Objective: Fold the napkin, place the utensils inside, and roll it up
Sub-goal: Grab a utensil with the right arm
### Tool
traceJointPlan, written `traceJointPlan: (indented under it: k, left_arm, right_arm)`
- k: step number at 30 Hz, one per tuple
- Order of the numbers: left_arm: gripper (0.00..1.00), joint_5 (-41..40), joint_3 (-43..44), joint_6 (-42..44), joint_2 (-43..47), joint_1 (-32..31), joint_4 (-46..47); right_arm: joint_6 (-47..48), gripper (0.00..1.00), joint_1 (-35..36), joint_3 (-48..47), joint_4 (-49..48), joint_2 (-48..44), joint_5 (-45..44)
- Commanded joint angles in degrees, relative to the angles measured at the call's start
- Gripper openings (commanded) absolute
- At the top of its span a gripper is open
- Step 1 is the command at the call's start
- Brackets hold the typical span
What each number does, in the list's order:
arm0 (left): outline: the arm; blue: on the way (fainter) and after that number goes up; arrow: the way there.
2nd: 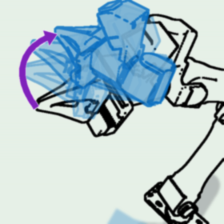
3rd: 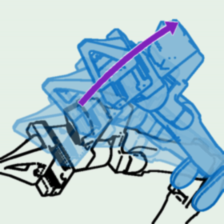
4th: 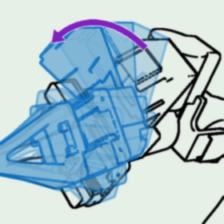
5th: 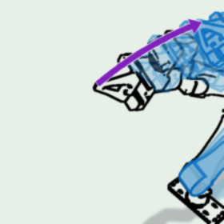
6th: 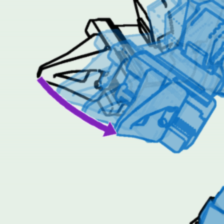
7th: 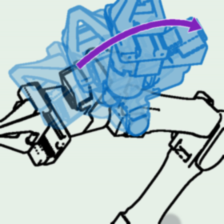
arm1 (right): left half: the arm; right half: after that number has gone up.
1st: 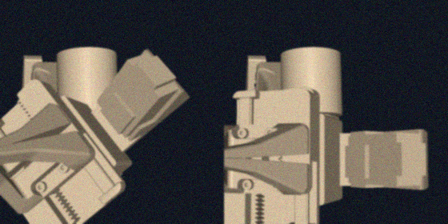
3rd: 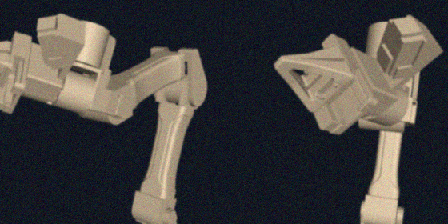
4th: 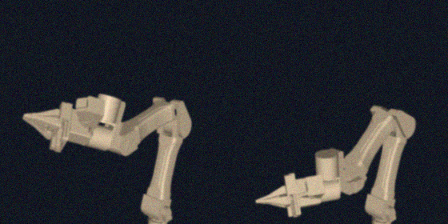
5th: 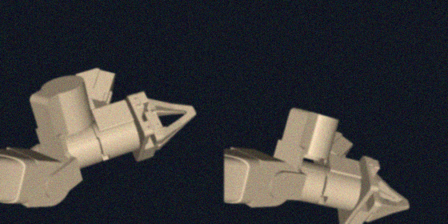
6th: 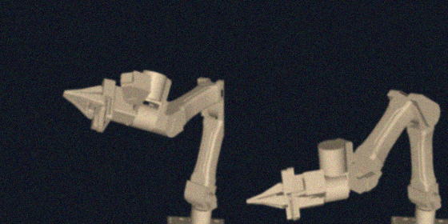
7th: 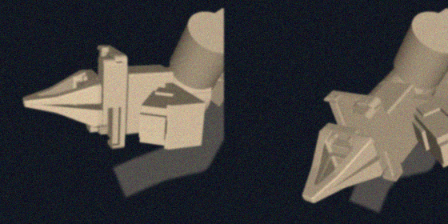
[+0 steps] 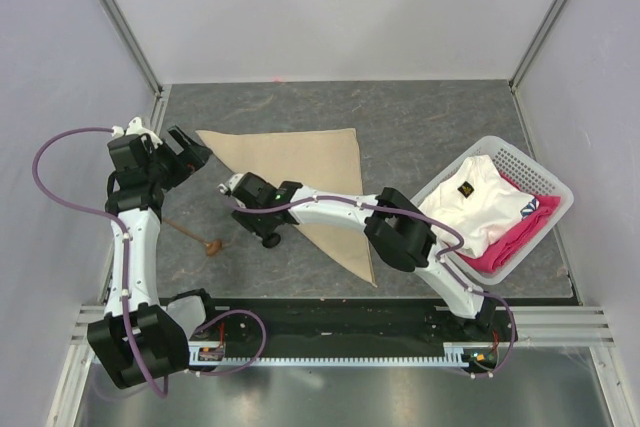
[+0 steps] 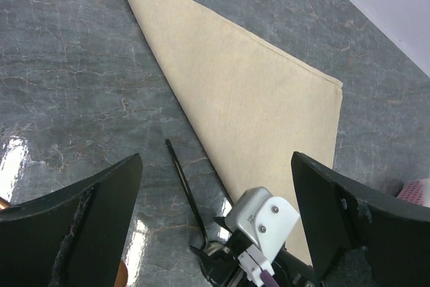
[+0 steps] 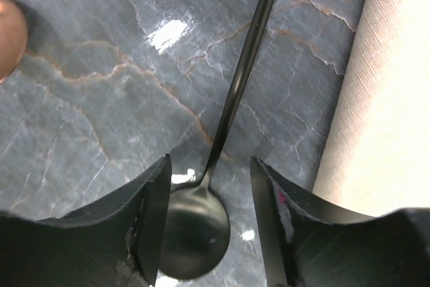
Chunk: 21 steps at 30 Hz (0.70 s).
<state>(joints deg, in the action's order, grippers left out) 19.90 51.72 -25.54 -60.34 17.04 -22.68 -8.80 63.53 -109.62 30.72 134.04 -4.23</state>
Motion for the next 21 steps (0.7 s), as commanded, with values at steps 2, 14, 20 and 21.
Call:
traceJointPlan:
  k: [2,14,20,21]
  left_arm:
    - [0.99,2.1,-0.1,1.9,0.4,0.3,0.9]
    - [0.99,2.8,-0.1,1.8,0.6,0.3,1.0]
    - [0.99,2.9,-0.2,1.6,0.7,0.4,1.0]
    - [0.99,2.9,-0.2,1.6,0.7,0.4,1.0]
  right_arm:
    - [-0.6,0.56,0.3,-3.6,0.6,2.3,-1.8]
    - [-0.1,0.24,1.8,-6.1,4.2,5.3,-7.7]
    - [-1.7,0.0,2.0,-6.4,4.7,5.4,-9.6]
    - [-1.9,0.0,2.0,-6.5,4.9,5.1,-9.7]
